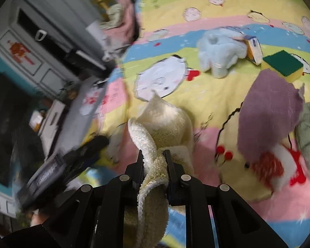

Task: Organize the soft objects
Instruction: 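Grasp the cream fuzzy towel's edge with the right gripper and lift it, then carry the fuzzy towel with the right gripper over the green box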

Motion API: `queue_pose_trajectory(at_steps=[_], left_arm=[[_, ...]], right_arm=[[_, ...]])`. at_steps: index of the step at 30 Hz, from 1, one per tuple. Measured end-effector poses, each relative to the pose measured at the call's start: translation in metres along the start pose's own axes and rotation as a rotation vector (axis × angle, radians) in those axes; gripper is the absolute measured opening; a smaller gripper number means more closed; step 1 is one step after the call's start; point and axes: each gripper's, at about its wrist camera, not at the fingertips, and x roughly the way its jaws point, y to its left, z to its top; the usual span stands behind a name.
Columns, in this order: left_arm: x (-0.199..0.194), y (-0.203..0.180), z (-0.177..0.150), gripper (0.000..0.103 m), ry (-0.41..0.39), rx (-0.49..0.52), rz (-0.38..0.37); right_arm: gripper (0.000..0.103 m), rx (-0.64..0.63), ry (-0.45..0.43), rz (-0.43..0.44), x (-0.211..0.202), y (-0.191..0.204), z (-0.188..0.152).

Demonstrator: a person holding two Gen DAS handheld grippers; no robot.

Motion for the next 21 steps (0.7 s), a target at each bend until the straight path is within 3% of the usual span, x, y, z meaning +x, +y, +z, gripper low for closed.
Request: queue_pose_trajectory(at_steps=[6,10,13,14,15,18,21], left_arm=[[0.017,-0.017,-0.014,0.102,0.010,0.122,0.078],[0.027,-0.033,-0.022,0.102,0.003,0.194,0.069],[0.037,-0.045,-0.027,0.102,0.045,0.230,0.006],[0.042,-0.050,-0.028,0.102,0.054,0.244,0.001],[0.046,-0.053,-0.028,0.102,0.056,0.251,0.004],[0.062,-0.055,-0.024,0.101,0.072,0.226,-0.018],[0.070,-0.057,-0.021,0.100,0.069,0.208,-0.045]], right_arm=[[0.018,0.078,0.030,-0.022,0.039,-0.031,0.017],[0.021,0.132,0.031,0.018,0.045,-0.048,0.024],[0.045,0.177,0.044,0.039,0.040,-0.057,0.030],[0.062,0.175,0.033,0.015,0.035,-0.058,0.032],[0.070,0.170,0.014,-0.012,0.029,-0.059,0.033],[0.071,0.139,-0.054,-0.063,0.009,-0.056,0.036],[0.071,0.157,-0.043,-0.064,-0.002,-0.058,0.038]])
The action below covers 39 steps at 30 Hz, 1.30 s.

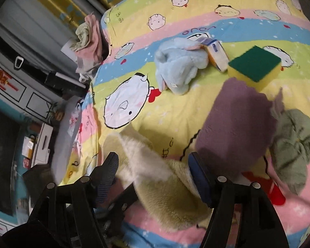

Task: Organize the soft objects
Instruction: 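Carry the fuzzy towel with the right gripper over the green box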

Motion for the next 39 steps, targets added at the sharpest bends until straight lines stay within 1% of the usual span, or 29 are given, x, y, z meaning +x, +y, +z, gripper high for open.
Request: queue_pose_trajectory(at_steps=[2,4,6,7,9,11,12,14,15,17,20,21,22,23,25,27,30,33,37,39], left_arm=[[0.003,-0.003,0.001,0.097,-0.002,0.007,0.002],[0.005,-0.005,0.002,0.088,-0.003,0.013,-0.007],[0.009,-0.006,0.004,0.071,0.004,0.010,-0.035],[0.011,-0.007,0.004,0.067,0.010,0.005,-0.053],[0.014,-0.006,0.005,0.052,0.018,-0.011,-0.084],[0.016,-0.004,0.006,0.048,0.026,-0.033,-0.106],[0.016,-0.004,0.006,0.041,0.025,-0.036,-0.110],[0.017,-0.006,0.006,0.032,0.043,-0.037,-0.160],[0.017,-0.008,0.006,0.032,0.038,-0.031,-0.152],[0.016,-0.012,0.007,0.029,0.026,-0.008,-0.146],[0.012,-0.022,0.007,0.027,0.009,0.023,-0.131],[0.010,-0.025,0.007,0.024,0.003,0.035,-0.127],[0.007,-0.029,0.007,0.023,-0.005,0.047,-0.123],[0.004,-0.035,0.007,0.023,-0.012,0.062,-0.115],[-0.006,-0.049,0.007,0.023,-0.044,0.105,-0.108],[-0.017,-0.062,0.009,0.023,-0.077,0.129,-0.115],[-0.033,-0.084,0.010,0.023,-0.127,0.176,-0.138],[-0.046,-0.114,0.010,0.023,-0.163,0.245,-0.154],[-0.050,-0.162,0.009,0.023,-0.186,0.334,-0.188],[-0.049,-0.190,0.008,0.023,-0.188,0.380,-0.216]], right_arm=[[0.071,0.002,0.010,0.015,-0.006,0.000,-0.002],[0.071,-0.004,0.027,0.026,-0.008,0.001,-0.005],[0.071,-0.010,0.041,0.041,-0.008,0.003,-0.007],[0.071,-0.017,0.042,0.044,-0.007,0.005,-0.006],[0.071,-0.012,0.044,0.025,0.000,0.004,-0.004],[0.071,-0.003,0.049,0.011,0.013,0.002,0.002],[0.071,0.004,0.059,0.003,0.021,0.001,0.003],[0.071,0.018,0.086,0.001,0.035,-0.002,0.004],[0.071,0.016,0.098,0.003,0.041,-0.002,0.003],[0.071,-0.006,0.079,-0.005,0.045,0.001,0.001],[0.061,-0.021,0.062,0.007,0.047,0.003,-0.001],[0.057,-0.031,0.055,0.007,0.046,0.003,-0.002],[0.054,-0.040,0.049,0.014,0.045,0.002,-0.003],[0.052,-0.051,0.043,0.030,0.042,0.002,-0.004],[0.052,-0.051,0.029,0.060,0.034,0.001,-0.005],[0.052,-0.046,0.004,0.091,0.021,-0.002,-0.004],[0.052,-0.035,-0.058,0.136,-0.009,-0.006,-0.004],[0.052,-0.024,-0.126,0.166,-0.042,-0.011,-0.005],[0.052,-0.013,-0.227,0.146,-0.087,-0.027,-0.008],[0.052,0.011,-0.285,0.130,-0.112,-0.042,-0.008]])
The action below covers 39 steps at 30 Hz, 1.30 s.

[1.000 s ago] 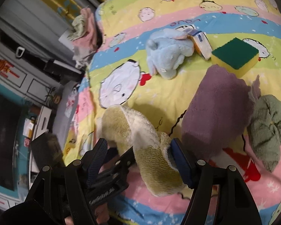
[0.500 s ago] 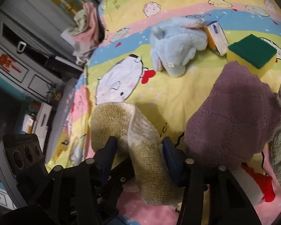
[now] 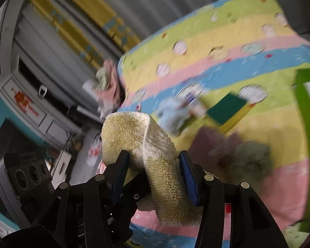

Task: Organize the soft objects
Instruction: 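Carry the fuzzy towel with the right gripper over the green box, then lower the fuzzy towel into the box and open the right gripper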

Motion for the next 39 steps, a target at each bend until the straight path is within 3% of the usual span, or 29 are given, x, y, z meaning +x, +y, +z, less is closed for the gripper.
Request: queue_pose_trajectory(at_steps=[6,17,26,35,39], left_arm=[[0.028,-0.068,0.018,0.024,0.004,0.121,-0.089],[0.122,-0.164,0.039,0.024,0.146,0.258,-0.284],[0.184,-0.197,0.030,0.023,0.328,0.259,-0.379],[0.219,-0.209,0.012,0.024,0.494,0.246,-0.372],[0.228,-0.209,0.007,0.024,0.526,0.232,-0.363]], right_arm=[[0.052,0.059,-0.140,-0.030,-0.062,-0.043,0.020],[0.052,0.262,-0.333,-0.139,-0.143,-0.147,0.041],[0.052,0.429,-0.359,-0.281,-0.159,-0.214,0.043],[0.052,0.561,-0.304,-0.359,-0.156,-0.254,0.035],[0.052,0.611,-0.280,-0.385,-0.153,-0.264,0.030]])
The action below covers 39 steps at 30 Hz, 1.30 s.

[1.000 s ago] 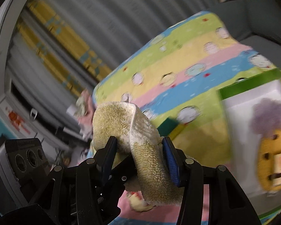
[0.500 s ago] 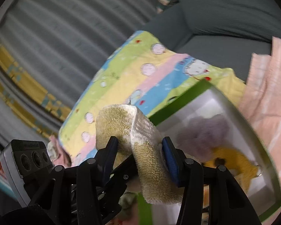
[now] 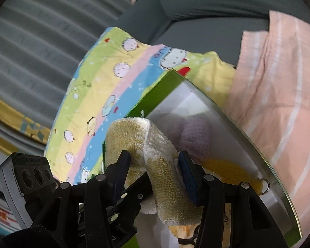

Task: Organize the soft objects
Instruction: 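Lower the fuzzy towel into the box and open the right gripper, then move the right gripper back to the red-and-white knit item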

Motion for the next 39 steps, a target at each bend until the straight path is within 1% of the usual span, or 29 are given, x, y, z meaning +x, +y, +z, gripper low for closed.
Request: queue_pose_trajectory(at_steps=[3,5,8,10,12,13,15,16,17,18,19,20,22,23,25,27,30,31,34,36,39], left_arm=[[0.009,0.005,-0.002,0.025,0.034,-0.031,0.001],[0.012,0.009,-0.002,0.029,0.037,-0.052,0.011],[0.009,0.011,-0.003,0.033,0.032,-0.077,-0.010],[0.005,0.008,-0.005,0.039,0.030,-0.070,-0.009],[0.000,0.005,-0.007,0.050,0.023,-0.060,-0.009],[-0.003,0.003,-0.009,0.053,0.019,-0.053,-0.009],[-0.009,-0.004,-0.012,0.063,0.012,-0.032,0.004],[-0.012,-0.007,-0.013,0.065,0.015,-0.019,0.011],[-0.016,-0.011,-0.016,0.075,0.020,-0.001,0.038],[-0.019,-0.013,-0.018,0.081,0.017,0.008,0.074],[-0.024,-0.013,-0.020,0.082,0.004,0.013,0.098],[-0.030,-0.012,-0.022,0.083,-0.012,0.011,0.096],[-0.041,-0.007,-0.026,0.091,-0.022,-0.009,0.081],[-0.048,-0.004,-0.029,0.096,-0.035,-0.024,0.079],[-0.066,0.001,-0.034,0.099,-0.077,-0.047,0.057],[-0.086,0.006,-0.040,0.102,-0.123,-0.070,0.048],[-0.116,0.013,-0.049,0.102,-0.193,-0.096,0.054],[-0.131,0.018,-0.055,0.102,-0.228,-0.105,0.064],[-0.163,0.032,-0.069,0.102,-0.305,-0.154,0.117],[-0.189,0.047,-0.082,0.102,-0.367,-0.203,0.193],[-0.220,0.069,-0.106,0.102,-0.434,-0.254,0.278]], right_arm=[[0.052,0.017,0.011,-0.022,0.005,-0.005,0.001],[0.052,0.020,0.027,-0.041,0.011,-0.008,0.001],[0.052,0.028,0.032,-0.048,0.014,-0.010,0.001],[0.053,0.028,0.021,-0.056,0.011,-0.008,0.001],[0.059,0.028,0.005,-0.065,0.004,-0.007,-0.001],[0.061,0.028,-0.003,-0.064,0.001,-0.006,-0.003],[0.063,0.021,-0.014,-0.057,-0.005,-0.004,-0.005],[0.064,0.013,-0.022,-0.054,-0.009,-0.003,-0.006],[0.065,0.004,-0.031,-0.055,-0.012,-0.001,-0.007],[0.067,-0.001,-0.041,-0.057,-0.016,0.001,-0.008],[0.070,-0.006,-0.053,-0.063,-0.020,0.004,-0.010],[0.074,-0.011,-0.060,-0.069,-0.022,0.006,-0.012],[0.074,-0.035,-0.077,-0.078,-0.028,0.012,-0.016],[0.074,-0.049,-0.092,-0.074,-0.033,0.016,-0.019],[0.077,-0.062,-0.109,-0.068,-0.039,0.021,-0.022],[0.088,-0.085,-0.122,-0.066,-0.045,0.027,-0.025],[0.088,-0.114,-0.162,-0.074,-0.054,0.038,-0.033],[0.088,-0.126,-0.168,-0.082,-0.055,0.042,-0.035],[0.090,-0.179,-0.184,-0.077,-0.060,0.058,-0.044],[0.096,-0.206,-0.193,-0.072,-0.062,0.068,-0.051],[0.097,-0.246,-0.220,-0.062,-0.066,0.083,-0.061]])
